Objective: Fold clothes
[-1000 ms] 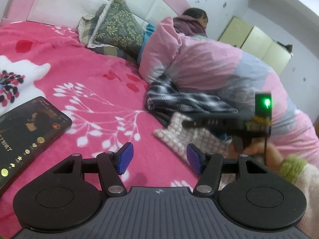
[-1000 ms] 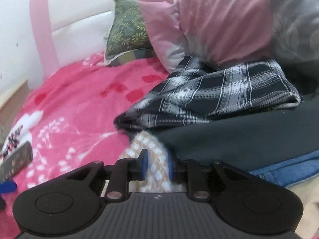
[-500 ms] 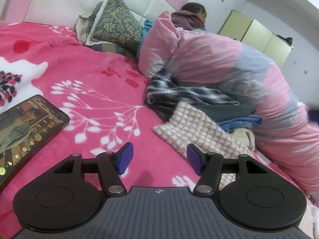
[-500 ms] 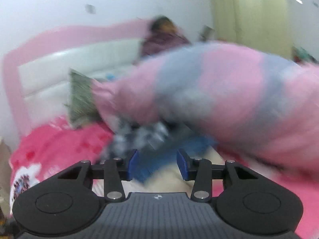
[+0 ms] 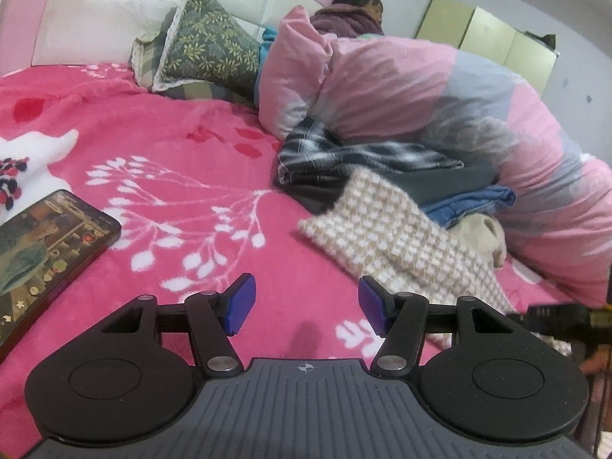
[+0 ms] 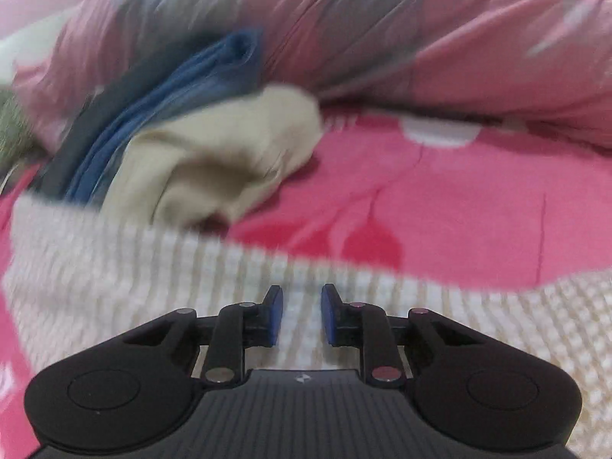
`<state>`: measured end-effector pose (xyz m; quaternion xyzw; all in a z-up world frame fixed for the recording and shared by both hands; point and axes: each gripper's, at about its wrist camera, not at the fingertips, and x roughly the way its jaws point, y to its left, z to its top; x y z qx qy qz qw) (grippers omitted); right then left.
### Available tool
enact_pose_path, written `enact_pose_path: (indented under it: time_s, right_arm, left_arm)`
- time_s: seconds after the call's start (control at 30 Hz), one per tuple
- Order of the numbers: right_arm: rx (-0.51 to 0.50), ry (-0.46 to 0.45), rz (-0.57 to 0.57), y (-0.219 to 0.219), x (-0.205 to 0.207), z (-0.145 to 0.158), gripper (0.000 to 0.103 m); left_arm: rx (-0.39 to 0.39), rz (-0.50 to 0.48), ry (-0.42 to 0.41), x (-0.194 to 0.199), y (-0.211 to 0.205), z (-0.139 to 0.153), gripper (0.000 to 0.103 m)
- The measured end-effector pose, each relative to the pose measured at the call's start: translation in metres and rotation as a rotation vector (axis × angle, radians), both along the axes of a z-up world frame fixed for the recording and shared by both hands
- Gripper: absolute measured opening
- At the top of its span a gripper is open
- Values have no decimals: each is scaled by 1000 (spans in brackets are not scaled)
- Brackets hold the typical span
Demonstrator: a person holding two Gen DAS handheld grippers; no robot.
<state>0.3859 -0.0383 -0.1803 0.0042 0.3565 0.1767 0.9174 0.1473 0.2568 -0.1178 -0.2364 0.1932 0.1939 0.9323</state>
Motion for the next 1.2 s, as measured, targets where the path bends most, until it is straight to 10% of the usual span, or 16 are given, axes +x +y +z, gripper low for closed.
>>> enact_pose_path:
  time_s: [0.23,0.47,0.6,0.73,1.0,1.2]
  right_arm:
    - [143,-63,-133,-63,-38,58,28]
    - [261,92,-394,-161,-55,60,36]
    - [411,66,-345,-199,-139,109,40]
    - [342,-52,-401,-267,-274,146,46]
    - [-31,-144,-961,-403,-501,144,47]
    - [89,-143,-1101,-449,-550,112,47]
  left_arm:
    - [-9,-7,-13,-1,-1,1,60]
    - [17,-3,-21,1,-5,1,60]
    - [10,11,-40,-1,-4,1,60]
    - [24,-41,-73,-10,-12,8,61]
    - [-10,-426,-99,-49,-105,41,64]
    - [-35,-846,-18,-92,-226,40,67]
